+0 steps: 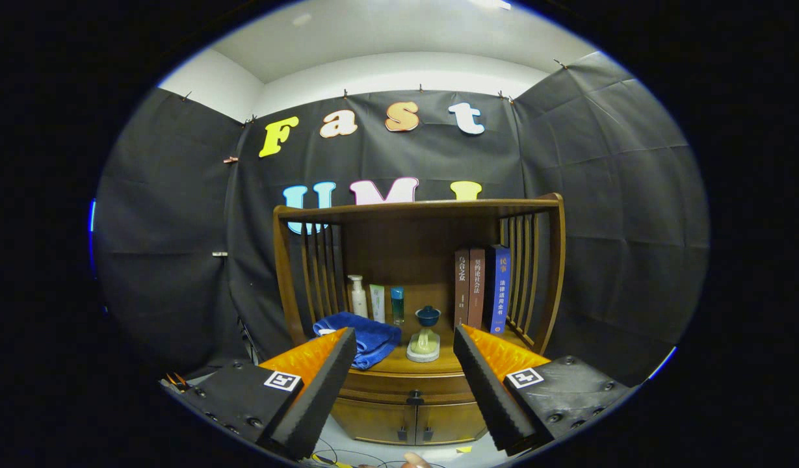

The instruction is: Pull open the drawer, take out the items inside it, and place them on the countertop above the cabinet.

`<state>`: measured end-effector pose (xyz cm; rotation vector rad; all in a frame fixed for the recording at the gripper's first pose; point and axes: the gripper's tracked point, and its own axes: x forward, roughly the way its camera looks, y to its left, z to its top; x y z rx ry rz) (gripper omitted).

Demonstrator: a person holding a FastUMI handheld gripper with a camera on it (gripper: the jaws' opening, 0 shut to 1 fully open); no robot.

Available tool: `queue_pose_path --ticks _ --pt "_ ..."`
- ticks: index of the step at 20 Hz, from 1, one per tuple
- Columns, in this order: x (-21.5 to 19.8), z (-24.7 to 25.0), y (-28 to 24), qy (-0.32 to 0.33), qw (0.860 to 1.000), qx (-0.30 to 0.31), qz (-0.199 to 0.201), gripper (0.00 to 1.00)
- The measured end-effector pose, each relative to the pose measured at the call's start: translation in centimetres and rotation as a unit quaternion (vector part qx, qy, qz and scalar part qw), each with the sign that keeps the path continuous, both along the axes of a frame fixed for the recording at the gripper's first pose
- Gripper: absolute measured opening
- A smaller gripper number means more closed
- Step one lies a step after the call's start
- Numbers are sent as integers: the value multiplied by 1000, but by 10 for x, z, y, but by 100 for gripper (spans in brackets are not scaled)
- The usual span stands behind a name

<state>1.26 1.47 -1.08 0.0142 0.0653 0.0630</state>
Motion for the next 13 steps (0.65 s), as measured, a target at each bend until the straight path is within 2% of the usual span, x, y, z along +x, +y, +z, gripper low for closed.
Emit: queue_pose_path --ticks 13 --pt "-2 -7 -6 16 1000 0 0 99"
